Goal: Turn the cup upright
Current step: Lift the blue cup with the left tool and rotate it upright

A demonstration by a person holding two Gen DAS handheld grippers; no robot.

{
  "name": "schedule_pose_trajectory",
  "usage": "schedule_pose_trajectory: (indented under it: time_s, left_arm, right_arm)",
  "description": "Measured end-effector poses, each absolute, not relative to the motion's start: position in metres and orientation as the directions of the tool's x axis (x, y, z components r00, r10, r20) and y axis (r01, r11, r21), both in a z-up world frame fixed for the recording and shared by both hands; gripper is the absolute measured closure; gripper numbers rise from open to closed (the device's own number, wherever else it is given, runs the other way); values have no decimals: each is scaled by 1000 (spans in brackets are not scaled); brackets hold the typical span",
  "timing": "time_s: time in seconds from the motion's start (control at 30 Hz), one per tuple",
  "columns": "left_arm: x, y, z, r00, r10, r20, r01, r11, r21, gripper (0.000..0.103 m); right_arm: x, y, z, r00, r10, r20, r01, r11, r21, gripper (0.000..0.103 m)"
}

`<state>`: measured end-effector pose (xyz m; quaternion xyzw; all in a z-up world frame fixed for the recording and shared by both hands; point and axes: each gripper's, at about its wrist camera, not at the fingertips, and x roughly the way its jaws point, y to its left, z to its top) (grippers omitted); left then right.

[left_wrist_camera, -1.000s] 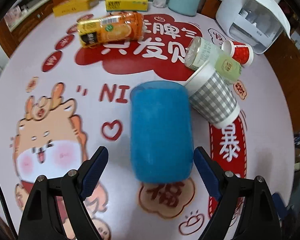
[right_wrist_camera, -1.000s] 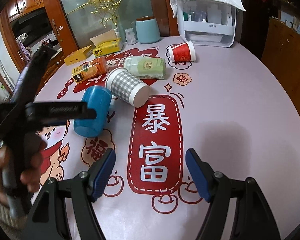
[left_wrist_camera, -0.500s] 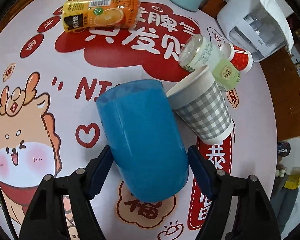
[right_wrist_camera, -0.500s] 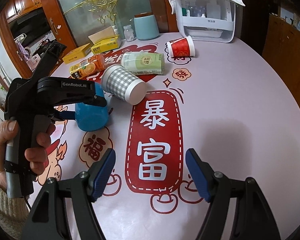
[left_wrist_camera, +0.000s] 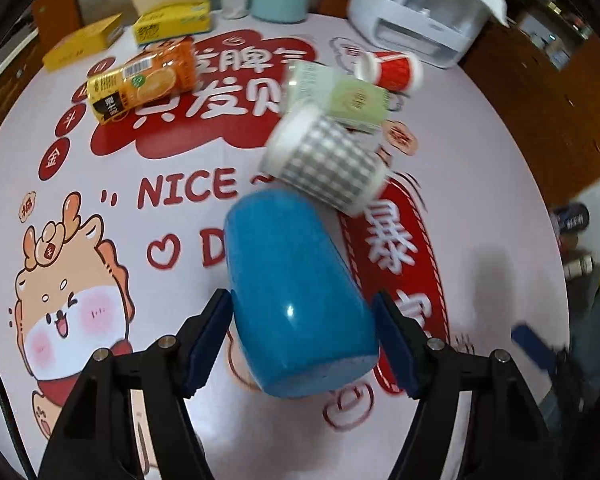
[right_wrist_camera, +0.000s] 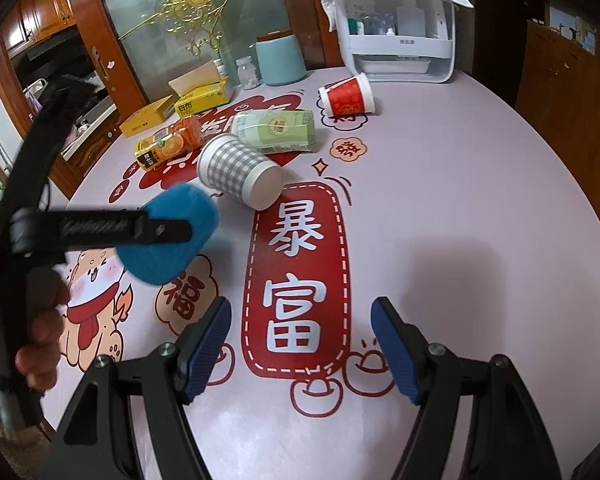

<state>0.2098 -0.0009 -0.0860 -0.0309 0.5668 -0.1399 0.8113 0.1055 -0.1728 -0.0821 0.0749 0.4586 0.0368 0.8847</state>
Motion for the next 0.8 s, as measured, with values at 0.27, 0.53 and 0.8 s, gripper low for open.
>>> schedule_pose_trajectory:
  time_s: [0.27,0.53,0.8]
  left_arm:
    - [153,-10,-83,307,-309,-900,231,942,-244,35]
    - [109,-17,-105,280,-339,-898,222,933,-283,36]
    - [96,-16,-106,309,-354,-883,202,931,-303,36]
  right_arm:
    - [91,-185,-75,589,118,-799,32,985,169,30]
    - [79,-184,-77,576,114,-810,30,987,160,30]
    - [70,-180,-72,581,111,-806,21,988,152,30]
